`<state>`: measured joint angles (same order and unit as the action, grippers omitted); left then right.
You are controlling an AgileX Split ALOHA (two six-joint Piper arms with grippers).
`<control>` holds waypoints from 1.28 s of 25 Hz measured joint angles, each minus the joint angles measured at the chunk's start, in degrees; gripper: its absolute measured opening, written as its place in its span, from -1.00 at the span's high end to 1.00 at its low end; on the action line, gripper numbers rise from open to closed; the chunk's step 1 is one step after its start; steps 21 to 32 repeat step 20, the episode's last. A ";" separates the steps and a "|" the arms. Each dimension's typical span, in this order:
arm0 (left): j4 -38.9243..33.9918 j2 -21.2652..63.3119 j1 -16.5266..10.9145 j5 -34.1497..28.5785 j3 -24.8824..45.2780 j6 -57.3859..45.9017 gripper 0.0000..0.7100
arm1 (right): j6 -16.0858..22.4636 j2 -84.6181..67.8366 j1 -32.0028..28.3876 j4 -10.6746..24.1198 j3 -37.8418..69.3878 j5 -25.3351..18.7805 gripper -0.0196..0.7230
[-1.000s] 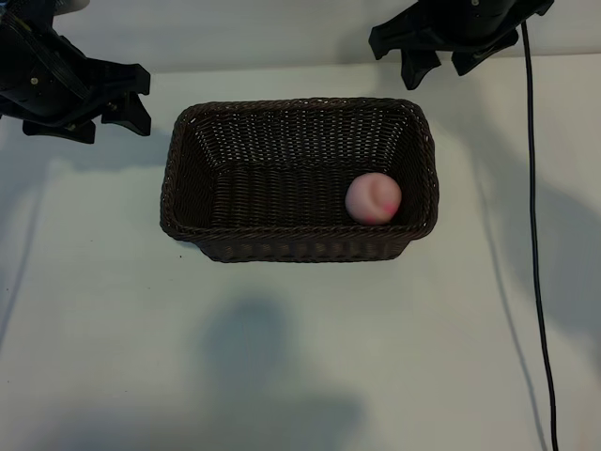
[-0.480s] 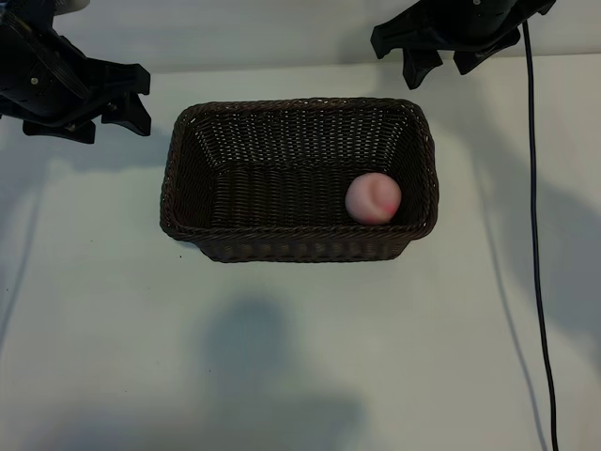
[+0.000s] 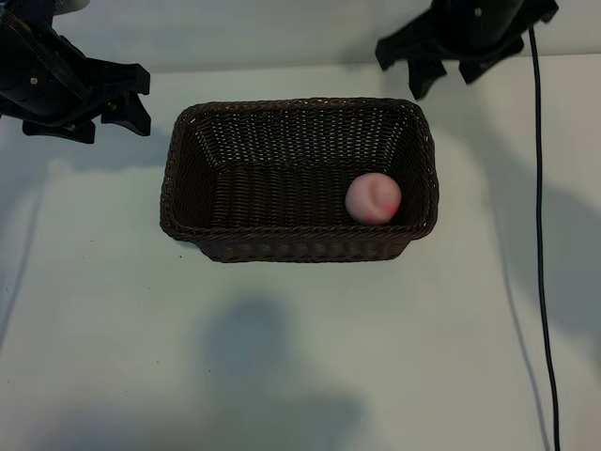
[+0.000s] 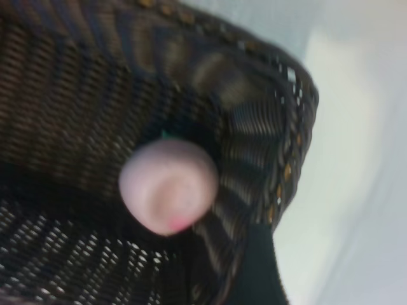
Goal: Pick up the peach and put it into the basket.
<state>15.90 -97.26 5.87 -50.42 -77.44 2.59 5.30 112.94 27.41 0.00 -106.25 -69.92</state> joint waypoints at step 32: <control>0.00 0.00 0.00 0.00 0.00 0.11 -0.66 | 0.61 0.09 0.00 0.86 1.41 -0.05 -0.51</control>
